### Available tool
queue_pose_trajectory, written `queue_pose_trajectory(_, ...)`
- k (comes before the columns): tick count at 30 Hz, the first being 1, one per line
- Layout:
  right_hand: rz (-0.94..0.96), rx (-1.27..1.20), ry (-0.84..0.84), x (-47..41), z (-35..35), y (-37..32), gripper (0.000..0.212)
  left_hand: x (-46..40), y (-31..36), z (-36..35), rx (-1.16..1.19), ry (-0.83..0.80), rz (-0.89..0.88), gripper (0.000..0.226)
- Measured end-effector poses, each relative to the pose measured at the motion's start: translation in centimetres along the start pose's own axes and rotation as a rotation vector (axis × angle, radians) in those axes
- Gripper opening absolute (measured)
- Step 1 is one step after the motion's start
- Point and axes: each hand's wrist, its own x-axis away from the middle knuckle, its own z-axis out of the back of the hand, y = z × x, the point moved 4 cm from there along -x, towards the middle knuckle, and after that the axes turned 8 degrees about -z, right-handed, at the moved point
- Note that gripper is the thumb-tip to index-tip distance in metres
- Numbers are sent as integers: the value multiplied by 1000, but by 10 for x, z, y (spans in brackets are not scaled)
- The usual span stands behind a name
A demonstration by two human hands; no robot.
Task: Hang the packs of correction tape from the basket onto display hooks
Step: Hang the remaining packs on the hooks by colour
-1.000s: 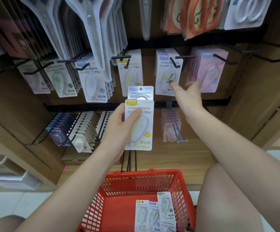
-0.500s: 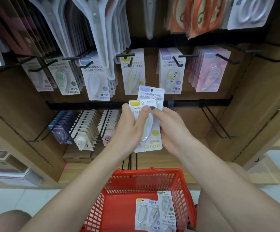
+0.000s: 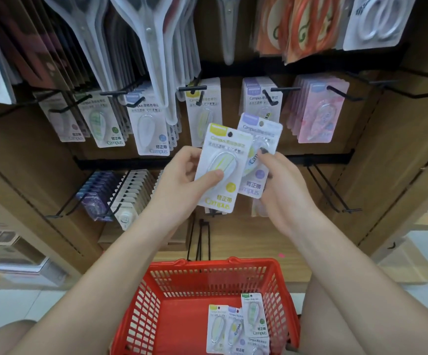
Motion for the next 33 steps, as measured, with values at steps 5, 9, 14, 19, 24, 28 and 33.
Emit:
queue_pose_trajectory(5, 140, 86, 78, 5, 19, -17, 18, 0, 6, 11, 84, 107, -55, 21)
queue_pose_trajectory(9, 271, 237, 100, 5, 23, -34, 13, -7, 13, 20, 98, 179, -64, 22)
queue_pose_trajectory(14, 263, 270, 119, -4, 21, -42, 12, -19, 20, 21, 54, 187, -55, 26)
queue_pose_trajectory(19, 264, 254, 140, -6, 21, -41, 11, -24, 20, 16, 65, 195, -44, 25)
queue_pose_trajectory(24, 324, 291, 177, -4, 22, -46, 11, -21, 22, 15, -18, 214, -64, 28)
queue_pose_trajectory(28, 321, 278, 183, -3, 22, -45, 16, -19, 21, 16, -57, 246, -80, 26)
queue_pose_trajectory(33, 311, 213, 211, -3, 22, -43, 16, -23, 18, 16, -98, 243, -72, 27)
